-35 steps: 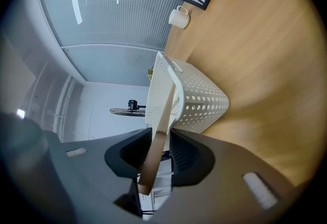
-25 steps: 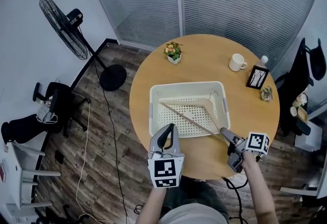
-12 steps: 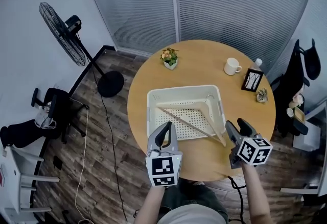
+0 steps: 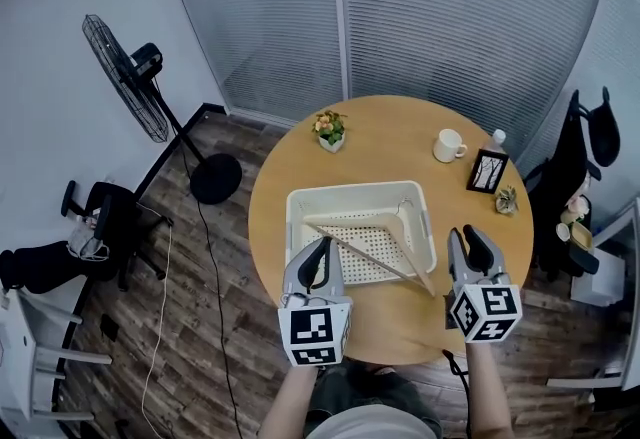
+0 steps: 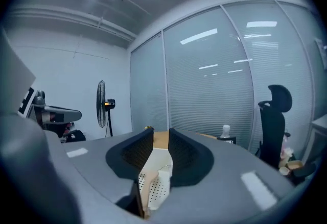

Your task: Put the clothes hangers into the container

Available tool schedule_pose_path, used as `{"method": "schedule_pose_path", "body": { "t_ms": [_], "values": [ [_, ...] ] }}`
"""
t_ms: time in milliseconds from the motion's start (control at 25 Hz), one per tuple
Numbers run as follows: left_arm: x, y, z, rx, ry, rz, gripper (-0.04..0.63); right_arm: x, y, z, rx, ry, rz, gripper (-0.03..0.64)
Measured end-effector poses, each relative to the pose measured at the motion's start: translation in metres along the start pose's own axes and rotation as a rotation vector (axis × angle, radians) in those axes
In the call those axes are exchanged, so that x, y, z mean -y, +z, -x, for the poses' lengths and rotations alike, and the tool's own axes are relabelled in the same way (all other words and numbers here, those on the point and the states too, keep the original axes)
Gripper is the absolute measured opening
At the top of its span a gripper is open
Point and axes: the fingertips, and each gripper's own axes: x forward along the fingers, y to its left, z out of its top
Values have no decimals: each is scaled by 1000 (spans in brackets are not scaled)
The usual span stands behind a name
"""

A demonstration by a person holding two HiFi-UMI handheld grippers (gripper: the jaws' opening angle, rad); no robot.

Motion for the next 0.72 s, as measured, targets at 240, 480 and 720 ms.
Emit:
{"method": "schedule_pose_path", "body": {
  "t_ms": [240,480,720],
  "values": [
    [-5,16,4,37,16,-8,0,-9,23,10,78,-63,122,77],
    [-9,28,6,68,32,3,0,-11,33,17,128,-89,111,43],
    [-10,35,10,86,36,10,0,-10,31,24,134,-141,124,25]
  ]
}}
